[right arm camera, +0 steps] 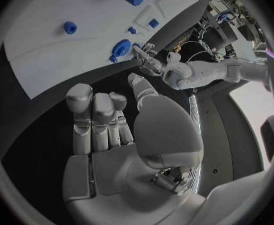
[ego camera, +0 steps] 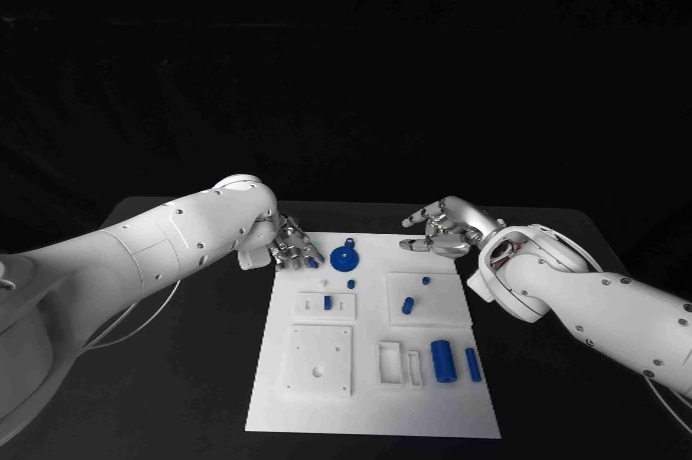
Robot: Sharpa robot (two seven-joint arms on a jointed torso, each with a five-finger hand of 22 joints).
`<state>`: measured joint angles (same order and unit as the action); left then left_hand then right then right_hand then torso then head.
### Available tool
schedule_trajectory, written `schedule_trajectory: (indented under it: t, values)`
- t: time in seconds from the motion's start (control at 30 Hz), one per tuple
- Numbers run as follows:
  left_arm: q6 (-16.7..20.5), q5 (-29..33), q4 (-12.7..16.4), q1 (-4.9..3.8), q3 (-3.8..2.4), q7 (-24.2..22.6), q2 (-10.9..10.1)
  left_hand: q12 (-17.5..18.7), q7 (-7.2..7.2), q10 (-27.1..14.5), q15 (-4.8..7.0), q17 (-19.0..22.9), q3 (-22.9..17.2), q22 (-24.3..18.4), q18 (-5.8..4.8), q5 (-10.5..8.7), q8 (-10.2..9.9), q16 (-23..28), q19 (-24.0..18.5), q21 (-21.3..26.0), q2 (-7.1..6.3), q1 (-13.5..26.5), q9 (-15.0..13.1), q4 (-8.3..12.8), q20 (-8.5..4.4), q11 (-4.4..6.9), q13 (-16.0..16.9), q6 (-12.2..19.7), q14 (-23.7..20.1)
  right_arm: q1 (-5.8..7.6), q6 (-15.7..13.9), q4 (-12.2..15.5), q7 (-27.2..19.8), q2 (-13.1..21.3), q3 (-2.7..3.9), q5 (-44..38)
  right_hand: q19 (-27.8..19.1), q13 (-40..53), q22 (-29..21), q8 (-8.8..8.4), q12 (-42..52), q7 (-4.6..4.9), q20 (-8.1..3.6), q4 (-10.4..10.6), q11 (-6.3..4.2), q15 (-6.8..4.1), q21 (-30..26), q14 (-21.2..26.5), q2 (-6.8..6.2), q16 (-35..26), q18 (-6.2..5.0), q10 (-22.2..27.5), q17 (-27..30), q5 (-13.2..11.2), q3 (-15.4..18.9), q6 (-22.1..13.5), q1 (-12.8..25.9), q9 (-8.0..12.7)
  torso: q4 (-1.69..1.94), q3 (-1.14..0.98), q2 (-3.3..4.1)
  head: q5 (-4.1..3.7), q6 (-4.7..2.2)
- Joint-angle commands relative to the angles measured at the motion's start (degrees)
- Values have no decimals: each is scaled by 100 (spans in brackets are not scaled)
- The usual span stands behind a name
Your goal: Assemble the parts on the task board
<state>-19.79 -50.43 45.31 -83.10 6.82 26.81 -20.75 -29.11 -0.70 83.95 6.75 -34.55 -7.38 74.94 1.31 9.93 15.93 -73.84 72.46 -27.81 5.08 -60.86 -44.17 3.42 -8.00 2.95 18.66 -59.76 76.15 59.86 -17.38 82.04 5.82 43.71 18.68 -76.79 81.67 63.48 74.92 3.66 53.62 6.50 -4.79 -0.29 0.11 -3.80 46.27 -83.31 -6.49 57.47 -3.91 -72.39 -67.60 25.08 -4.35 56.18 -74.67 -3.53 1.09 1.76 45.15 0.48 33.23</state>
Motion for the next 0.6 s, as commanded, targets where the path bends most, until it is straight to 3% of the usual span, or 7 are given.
schedule_trajectory:
  t: [0.03, 0.17, 0.43, 0.6]
  values:
    - [-19, 64, 33, 6, 1, -119, -10, -1, 41, 196, 24, -7, -43, 104, -29, 8, 7, -19, -45, -8, 63, -103, -23, 84, -4, 37, -10, -2, -8, -3, 29, -9, -9, -15, 3, -57, 21, -2, 566, -18, -14, 10, 4, -24, 0, 6, -20, 9, -4, -29, -20, 39, 0, 12, -45, -7, 18, 3, 4, -1, 2, 2, 11]
    - [24, 96, 68, 7, -1, -137, -41, -4, 58, 213, 24, -44, -97, 105, -29, 14, 74, -31, -35, -5, 104, -218, -100, 178, -2, 45, -18, 3, 16, -3, 34, -21, -9, -23, 3, -57, 21, -2, 566, -18, -14, 10, 4, -24, 0, 6, -20, 9, -4, -29, -20, 39, 0, 12, -45, -7, 18, 3, 3, -1, -3, 5, 17]
    - [151, 321, 244, 7, -6, -98, -164, -77, 113, 240, 31, -224, -315, 107, -27, 193, 366, -80, -7, -14, 171, -328, -671, 396, -5, 73, -45, 19, 93, -3, 39, -40, -8, -18, 3, -56, 22, -2, 566, -18, -17, 10, 3, -34, -2, 5, -19, 9, -11, -29, -20, 42, 0, 126, -67, 3, 32, 3, 7, 0, -13, 10, 11]
    - [222, 500, 448, 5, -8, -42, -291, -124, 130, 250, 32, -315, -405, 106, -26, 223, 374, -103, 3, -23, 175, -314, -908, 441, -5, 80, -69, -25, 126, -3, 41, -50, -7, -8, 3, -55, 21, -5, 565, -19, -22, 10, 3, -36, -3, 4, -22, 10, -15, -30, -20, 44, -1, 153, -77, 0, 45, 3, 17, 3, -18, 18, 8]
